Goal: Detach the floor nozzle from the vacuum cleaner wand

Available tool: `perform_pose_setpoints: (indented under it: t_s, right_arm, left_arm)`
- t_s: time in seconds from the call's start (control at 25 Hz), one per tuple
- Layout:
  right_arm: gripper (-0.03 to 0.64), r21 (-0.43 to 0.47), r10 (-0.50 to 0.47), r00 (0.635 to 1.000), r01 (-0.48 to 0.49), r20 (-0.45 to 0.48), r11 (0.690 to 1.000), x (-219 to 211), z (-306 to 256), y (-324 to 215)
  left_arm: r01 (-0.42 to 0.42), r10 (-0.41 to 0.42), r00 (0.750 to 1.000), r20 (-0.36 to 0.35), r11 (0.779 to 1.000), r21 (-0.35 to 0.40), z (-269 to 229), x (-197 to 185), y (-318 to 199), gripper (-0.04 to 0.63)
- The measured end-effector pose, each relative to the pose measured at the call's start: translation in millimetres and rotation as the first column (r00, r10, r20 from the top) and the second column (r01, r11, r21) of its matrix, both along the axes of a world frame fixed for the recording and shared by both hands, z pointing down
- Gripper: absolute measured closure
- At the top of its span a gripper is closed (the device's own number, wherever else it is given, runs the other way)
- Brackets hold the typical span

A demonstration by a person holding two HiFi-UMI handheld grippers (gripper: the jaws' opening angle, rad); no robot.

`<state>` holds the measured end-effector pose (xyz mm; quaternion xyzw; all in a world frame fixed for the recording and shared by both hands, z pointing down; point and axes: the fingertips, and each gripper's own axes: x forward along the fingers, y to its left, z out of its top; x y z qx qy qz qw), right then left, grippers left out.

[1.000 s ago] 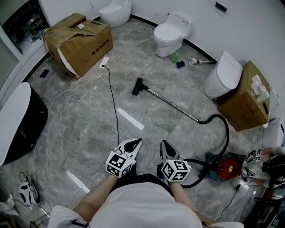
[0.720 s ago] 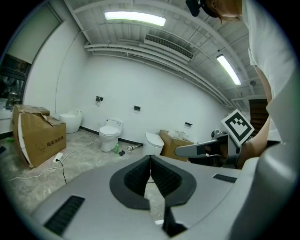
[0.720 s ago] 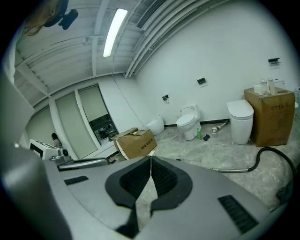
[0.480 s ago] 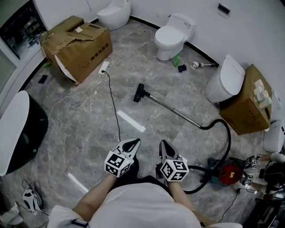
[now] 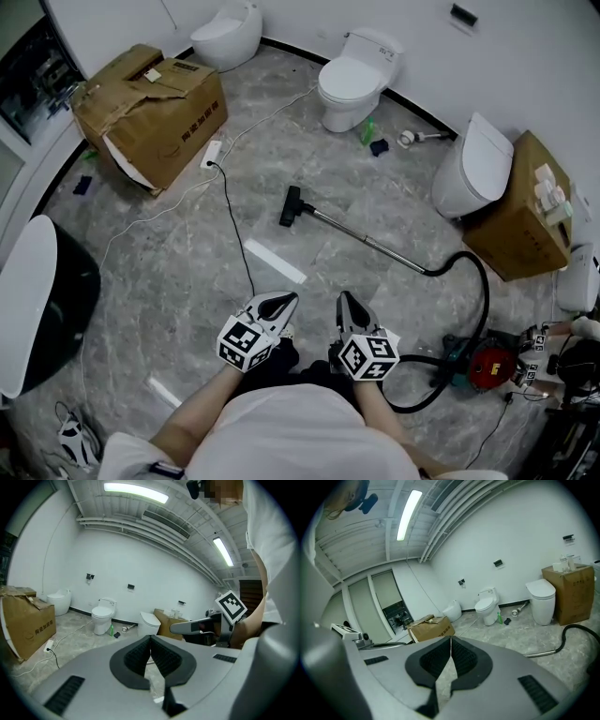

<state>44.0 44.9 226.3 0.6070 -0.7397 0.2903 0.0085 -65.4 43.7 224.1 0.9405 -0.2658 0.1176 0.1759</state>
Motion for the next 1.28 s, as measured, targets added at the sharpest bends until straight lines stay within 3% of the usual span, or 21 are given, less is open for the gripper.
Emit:
perform_pose_setpoints:
  t_s: [0.36, 0.72, 1.08, 1.28]
  right_arm:
    - [0.600, -0.018, -0.005, 1.000, 0.005, -0.001, 1.000, -12.3, -1.0, -25.0]
    - [0.600, 0.004, -0.073, 0.997, 0.074, -0.024, 0.997, -5.3, -0.5, -108.6]
    - [0.600, 0.047, -0.167, 0.984, 0.170, -0.056, 0.984, 8.4, -9.2, -196.6]
    - [0.600, 0.049, -0.146, 0.988, 0.148, -0.050, 0.988, 38.5, -5.6, -227.1]
  left_arm:
    - [0.010, -0.010, 1.000, -0.014, 1.000, -0.028, 8.1, -7.6, -25.0, 0.586]
    - [0.129, -0.130, 0.991, -0.011, 0.991, -0.043, 11.6, -11.1, -99.4, 0.585]
    - [0.175, -0.176, 0.983, -0.057, 0.984, -0.034, 6.9, 14.2, -181.3, 0.586]
    - [0.158, -0.159, 0.986, -0.056, 0.987, -0.020, 5.1, 38.1, -211.3, 0.586]
